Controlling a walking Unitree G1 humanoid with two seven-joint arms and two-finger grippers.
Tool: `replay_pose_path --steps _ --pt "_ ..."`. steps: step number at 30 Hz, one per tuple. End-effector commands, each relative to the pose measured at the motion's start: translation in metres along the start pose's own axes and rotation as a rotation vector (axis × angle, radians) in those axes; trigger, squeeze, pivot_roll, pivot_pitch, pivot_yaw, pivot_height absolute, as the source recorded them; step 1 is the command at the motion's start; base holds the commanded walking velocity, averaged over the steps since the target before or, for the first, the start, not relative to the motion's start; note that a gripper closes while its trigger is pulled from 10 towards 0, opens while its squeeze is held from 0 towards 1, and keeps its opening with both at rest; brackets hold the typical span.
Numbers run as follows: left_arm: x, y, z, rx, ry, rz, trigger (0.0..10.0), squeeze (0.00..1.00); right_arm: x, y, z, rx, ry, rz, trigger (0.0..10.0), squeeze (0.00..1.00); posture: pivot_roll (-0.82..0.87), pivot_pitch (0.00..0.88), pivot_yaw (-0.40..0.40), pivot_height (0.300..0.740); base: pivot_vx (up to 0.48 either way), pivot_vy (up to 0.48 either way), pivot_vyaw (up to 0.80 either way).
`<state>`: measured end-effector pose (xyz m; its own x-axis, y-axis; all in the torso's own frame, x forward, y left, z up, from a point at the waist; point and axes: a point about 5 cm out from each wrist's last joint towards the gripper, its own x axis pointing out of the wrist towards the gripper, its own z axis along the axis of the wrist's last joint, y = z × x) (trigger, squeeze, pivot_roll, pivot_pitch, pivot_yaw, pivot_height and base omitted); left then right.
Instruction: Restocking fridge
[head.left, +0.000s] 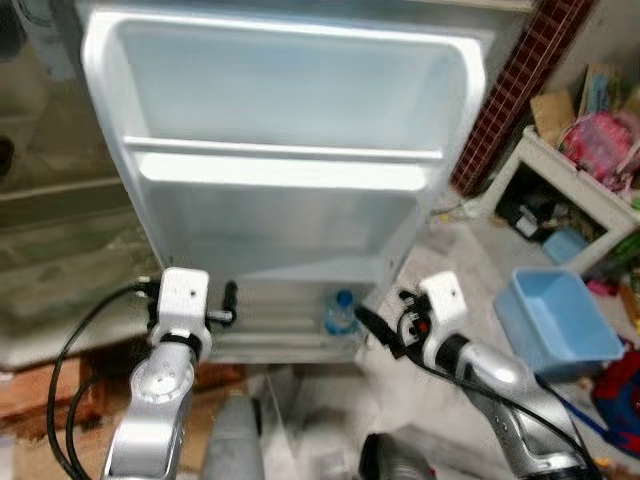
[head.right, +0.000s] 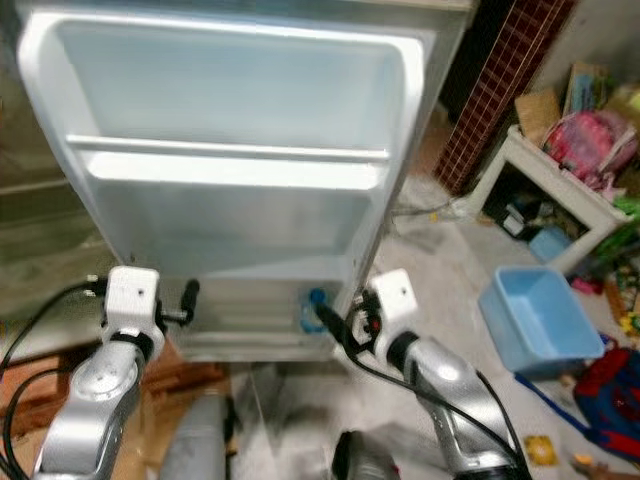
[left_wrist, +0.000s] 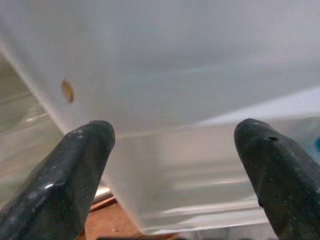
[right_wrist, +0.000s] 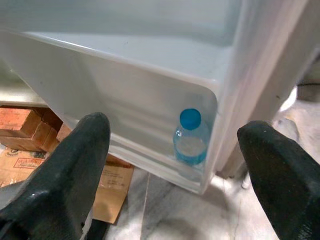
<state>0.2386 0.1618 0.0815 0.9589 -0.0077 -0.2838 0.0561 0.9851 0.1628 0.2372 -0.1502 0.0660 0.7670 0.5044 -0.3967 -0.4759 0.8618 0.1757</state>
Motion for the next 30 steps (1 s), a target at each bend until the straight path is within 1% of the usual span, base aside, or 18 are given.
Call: replay_pose_path --steps 1,5,7,12,16,17,18,21,23,28,30 --pt "0.001 0.003 0.002 0.009 -0.008 0.007 10.0 0.0 -0.004 -0.003 0.006 0.005 -0.019 -0.015 10.0 0.0 0.08 0.0 -0.087 0.698 0.0 0.0 0.0" --pt "-0.001 0.004 0.0 0.004 -0.005 0.014 10.0 0.0 -0.008 -0.005 0.005 0.034 -0.027 -0.028 10.0 0.0 0.08 0.0 -0.086 0.722 0.0 0.0 0.0" --pt "-0.004 0.005 -0.001 -0.002 -0.003 0.02 10.0 0.0 -0.012 -0.005 0.005 0.033 -0.035 -0.028 10.0 0.0 0.08 0.0 -0.085 0.74 0.0 0.0 0.0" --pt "-0.006 0.007 -0.005 0.0 0.001 0.026 10.0 0.0 -0.016 -0.004 0.001 0.044 -0.045 -0.03 10.0 0.0 0.08 0.0 -0.083 0.74 0.0 0.0 0.0" --pt "-0.007 0.007 -0.005 0.007 -0.001 0.017 10.0 0.0 -0.018 0.0 -0.007 0.074 0.0 0.011 10.0 0.0 0.08 0.0 -0.083 0.74 0.0 0.0 0.0" --pt "-0.007 0.007 -0.005 0.009 0.001 0.017 10.0 0.0 -0.018 0.003 -0.011 0.08 0.032 0.043 10.0 0.0 0.08 0.0 -0.083 0.74 -0.341 0.0 0.0" --pt "-0.006 0.007 -0.005 0.01 0.002 0.015 10.0 0.0 -0.019 0.009 -0.016 0.083 0.063 0.104 10.0 0.0 0.08 0.0 -0.083 0.74 -0.39 0.0 0.0" --pt "-0.006 0.007 -0.005 0.011 0.002 0.012 10.0 0.0 -0.019 0.011 -0.015 0.085 0.073 0.138 10.0 0.0 0.08 0.0 -0.082 0.74 -0.399 0.0 0.0" --pt "-0.005 0.007 -0.005 0.013 0.002 0.009 10.0 0.0 -0.018 0.012 -0.013 0.06 0.084 0.179 10.0 0.0 0.08 0.0 -0.081 0.74 0.0 0.0 0.0" --pt "-0.005 0.006 -0.004 0.015 -0.002 0.008 10.0 0.0 -0.015 0.011 -0.008 0.045 0.066 0.183 10.0 0.0 0.09 0.0 -0.08 0.74 0.0 0.0 0.0" --pt "-0.004 0.006 -0.003 0.016 -0.004 0.008 10.0 0.0 -0.013 0.012 -0.007 0.034 0.058 0.193 10.0 0.0 0.09 0.0 -0.08 0.74 -0.45 0.0 0.0"
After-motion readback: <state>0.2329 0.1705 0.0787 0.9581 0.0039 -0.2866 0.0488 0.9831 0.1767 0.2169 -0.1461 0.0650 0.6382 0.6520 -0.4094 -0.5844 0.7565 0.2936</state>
